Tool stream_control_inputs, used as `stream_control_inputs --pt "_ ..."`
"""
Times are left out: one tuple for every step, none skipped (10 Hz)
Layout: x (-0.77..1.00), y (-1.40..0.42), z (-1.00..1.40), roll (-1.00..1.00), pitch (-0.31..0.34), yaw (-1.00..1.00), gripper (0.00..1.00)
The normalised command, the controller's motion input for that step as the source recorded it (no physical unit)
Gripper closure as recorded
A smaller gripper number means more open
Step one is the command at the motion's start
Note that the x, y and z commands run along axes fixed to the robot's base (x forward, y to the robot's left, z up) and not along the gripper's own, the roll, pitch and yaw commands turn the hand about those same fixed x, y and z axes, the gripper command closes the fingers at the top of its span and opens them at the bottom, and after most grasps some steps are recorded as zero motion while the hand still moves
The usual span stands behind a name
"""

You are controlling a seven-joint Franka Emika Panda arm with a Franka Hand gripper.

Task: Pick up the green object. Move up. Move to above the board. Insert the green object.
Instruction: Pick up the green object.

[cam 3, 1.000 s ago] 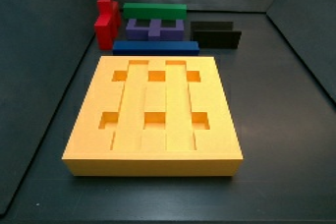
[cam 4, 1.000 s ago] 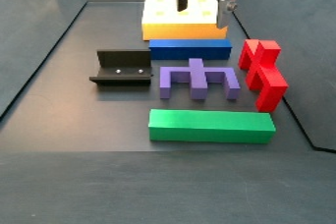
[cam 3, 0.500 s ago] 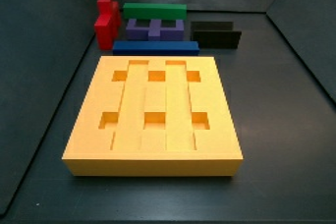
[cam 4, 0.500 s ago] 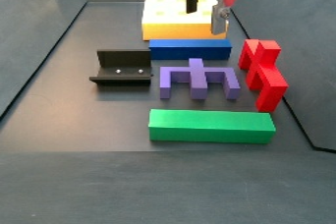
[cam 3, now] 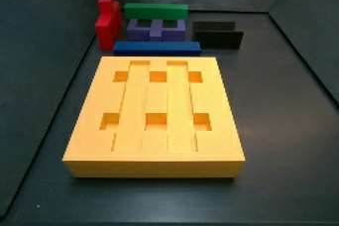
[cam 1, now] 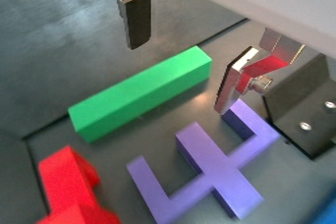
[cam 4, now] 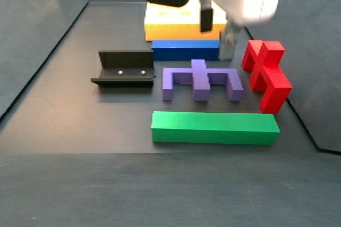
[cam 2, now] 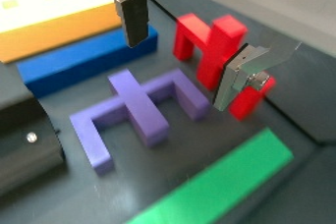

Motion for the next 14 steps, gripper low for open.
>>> stream_control_inputs --pt "0.13 0.60 -0.37 -0.02 0.101 -0.41 0.00" --pt "0.11 0.59 -0.34 -0.04 0.070 -0.41 0.00" --pt "0.05 0.57 -0.33 -0.05 0.037 -0.42 0.00" --pt "0.06 0.51 -0.29 -0.06 0.017 -0.48 0.00" --pt "0.04 0.39 -0.22 -0.11 0.000 -0.55 0.00" --pt "0.03 0.36 -0.15 -0.21 -0.011 -0.49 0.00" --pt "0.00 0.40 -0.17 -0.34 -0.114 -0.34 0.00" --pt "-0.07 0.45 -0.22 -0.38 -0.204 -0.22 0.00" --pt "-0.05 0.32 -0.24 -0.37 -0.290 -0.02 0.00" --pt "0.00 0.05 -0.32 -0.29 -0.303 0.00 0.00" --pt "0.06 -0.12 -0.25 -0.08 -0.180 0.00 0.00" --pt "0.26 -0.21 -0.18 0.03 0.000 0.00 0.00" --pt "0.10 -0.01 -0.32 0.07 0.000 -0.01 0.00" --pt "-0.13 0.09 -0.36 0.06 -0.059 -0.07 0.00"
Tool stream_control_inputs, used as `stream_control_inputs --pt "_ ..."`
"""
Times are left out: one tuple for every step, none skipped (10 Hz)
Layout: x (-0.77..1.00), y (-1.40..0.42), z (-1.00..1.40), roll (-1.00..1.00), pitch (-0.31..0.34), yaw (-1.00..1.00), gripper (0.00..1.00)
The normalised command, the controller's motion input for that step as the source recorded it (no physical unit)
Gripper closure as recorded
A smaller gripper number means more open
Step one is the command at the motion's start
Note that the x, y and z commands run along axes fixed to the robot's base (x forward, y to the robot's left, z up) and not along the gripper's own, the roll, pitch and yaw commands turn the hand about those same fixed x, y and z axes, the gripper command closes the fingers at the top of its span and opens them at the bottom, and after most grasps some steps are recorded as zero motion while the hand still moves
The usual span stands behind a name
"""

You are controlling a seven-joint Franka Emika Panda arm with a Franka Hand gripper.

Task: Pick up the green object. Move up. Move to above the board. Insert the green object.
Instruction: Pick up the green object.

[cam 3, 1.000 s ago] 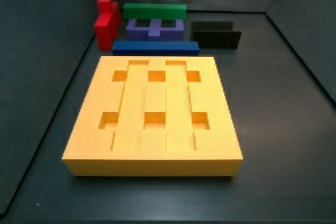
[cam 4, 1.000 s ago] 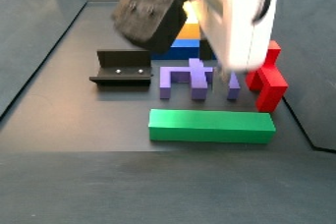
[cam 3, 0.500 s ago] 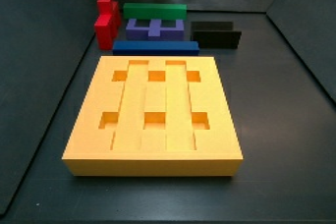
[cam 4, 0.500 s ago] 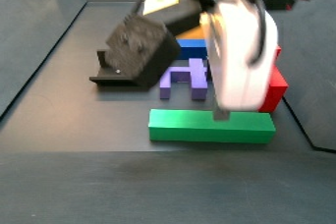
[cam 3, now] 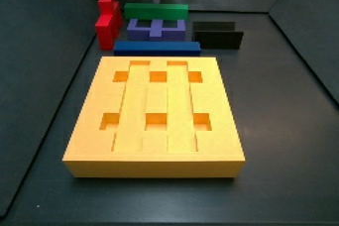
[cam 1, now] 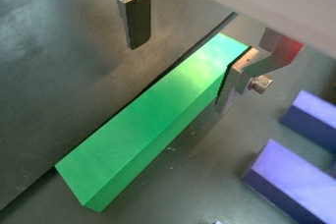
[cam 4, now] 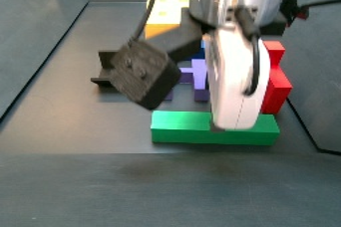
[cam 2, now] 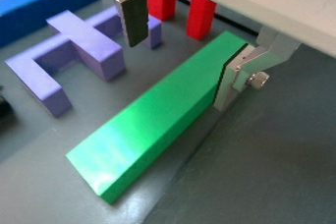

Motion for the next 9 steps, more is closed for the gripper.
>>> stream_control_inputs --pt "-0.25 0.05 -0.32 0.00 -0.130 -0.03 0.00" --pt "-0.15 -0.04 -0.27 0.00 -0.154 0.00 0.00" --pt "0.00 -0.15 -0.20 0.00 -0.096 0.00 0.00" --pt "0.00 -0.08 -0.23 -0.03 -0.117 0.00 0.00" --pt "-0.02 0.00 -0.25 -0.02 -0.106 0.00 0.00" --pt "-0.01 0.00 -0.27 -0.05 -0.101 0.00 0.00" --pt "-0.13 0.01 -0.28 -0.06 -0.123 -0.01 0.00" --pt "-0.05 0.00 -0.23 -0.08 -0.121 0.00 0.00" --pt "0.00 0.00 -0.19 -0.12 -0.100 0.00 0.00"
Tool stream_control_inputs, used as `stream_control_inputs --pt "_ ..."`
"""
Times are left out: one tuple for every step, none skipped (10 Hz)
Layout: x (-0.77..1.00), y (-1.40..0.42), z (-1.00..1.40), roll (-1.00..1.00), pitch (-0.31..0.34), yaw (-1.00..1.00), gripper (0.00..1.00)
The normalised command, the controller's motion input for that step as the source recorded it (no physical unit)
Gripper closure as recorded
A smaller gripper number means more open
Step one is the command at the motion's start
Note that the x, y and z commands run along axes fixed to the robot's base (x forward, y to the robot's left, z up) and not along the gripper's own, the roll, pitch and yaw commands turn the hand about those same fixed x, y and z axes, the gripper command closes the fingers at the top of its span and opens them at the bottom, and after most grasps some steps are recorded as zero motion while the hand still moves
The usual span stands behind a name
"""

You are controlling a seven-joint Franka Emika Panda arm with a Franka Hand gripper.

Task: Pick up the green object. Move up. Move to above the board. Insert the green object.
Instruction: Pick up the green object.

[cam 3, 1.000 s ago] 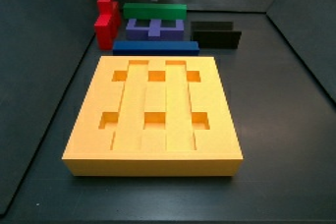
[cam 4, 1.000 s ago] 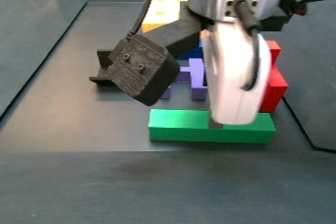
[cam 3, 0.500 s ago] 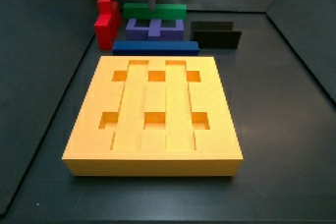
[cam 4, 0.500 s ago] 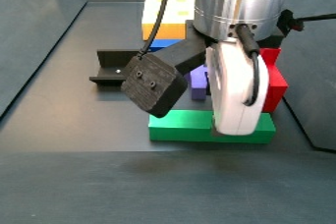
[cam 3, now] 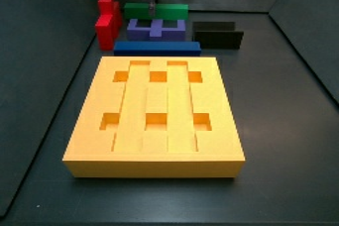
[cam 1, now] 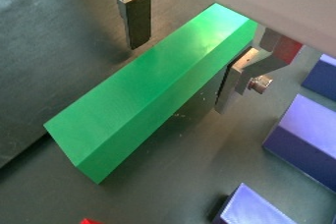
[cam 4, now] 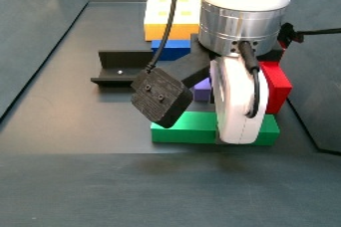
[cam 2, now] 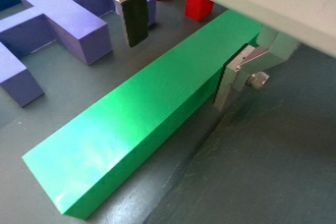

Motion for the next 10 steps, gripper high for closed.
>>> stream_control_inputs --pt "0.00 0.00 -0.24 -0.13 -0.120 0.00 0.00" --pt "0.00 0.00 -0.18 -0.14 -0.091 -0.02 0.00" --pt "0.00 0.00 -0.11 -0.12 -0.074 0.00 0.00" --pt "0.00 0.00 0.00 -0.05 0.000 0.00 0.00" --pt "0.00 0.00 0.00 0.00 0.000 0.00 0.00" --pt "0.00 0.00 0.00 0.00 0.000 0.00 1.00" --pt "0.00 0.00 0.00 0.00 0.000 0.00 1.00" --pt "0.00 0.00 0.00 0.00 0.000 0.00 1.00" --pt "0.00 0.00 0.00 0.00 0.000 0.00 1.00" --pt "0.00 0.00 0.00 0.00 0.000 0.00 1.00"
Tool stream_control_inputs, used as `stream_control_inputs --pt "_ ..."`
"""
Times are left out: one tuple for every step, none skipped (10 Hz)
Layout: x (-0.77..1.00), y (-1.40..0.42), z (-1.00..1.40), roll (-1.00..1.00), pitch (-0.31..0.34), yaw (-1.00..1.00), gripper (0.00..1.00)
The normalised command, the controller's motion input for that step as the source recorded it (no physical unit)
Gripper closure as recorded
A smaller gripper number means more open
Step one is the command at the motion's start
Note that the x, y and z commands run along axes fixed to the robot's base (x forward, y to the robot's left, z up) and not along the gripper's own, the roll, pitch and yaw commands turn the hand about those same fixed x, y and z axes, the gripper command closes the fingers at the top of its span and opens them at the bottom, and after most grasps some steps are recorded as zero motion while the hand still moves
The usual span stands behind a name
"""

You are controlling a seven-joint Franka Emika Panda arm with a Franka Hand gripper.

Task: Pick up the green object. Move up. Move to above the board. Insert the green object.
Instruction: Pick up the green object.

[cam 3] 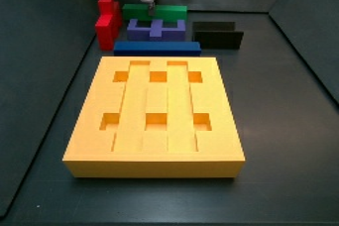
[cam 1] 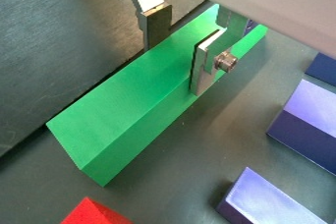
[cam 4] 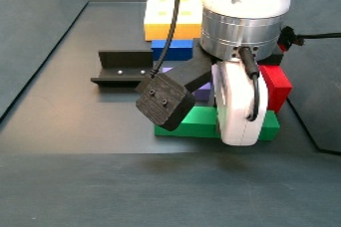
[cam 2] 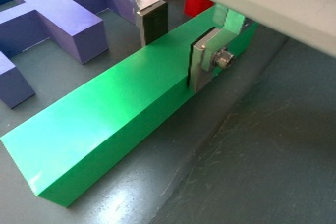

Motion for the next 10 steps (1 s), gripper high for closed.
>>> stream_control_inputs --pt "0.00 0.00 0.00 0.00 0.000 0.00 1.00" --pt "0.00 0.00 0.00 0.00 0.000 0.00 1.00" --pt "0.00 0.00 0.00 0.00 0.000 0.00 1.00" --pt "0.00 0.00 0.00 0.00 0.000 0.00 1.00" --pt "0.00 0.00 0.00 0.00 0.000 0.00 1.00" --pt "0.00 0.00 0.00 0.00 0.000 0.00 1.00" --pt "0.00 0.00 0.00 0.00 0.000 0.00 1.00" --pt "0.00 0.00 0.00 0.00 0.000 0.00 1.00" --pt "0.00 0.00 0.00 0.00 0.000 0.00 1.00" --pt "0.00 0.00 0.00 0.00 0.000 0.00 1.00"
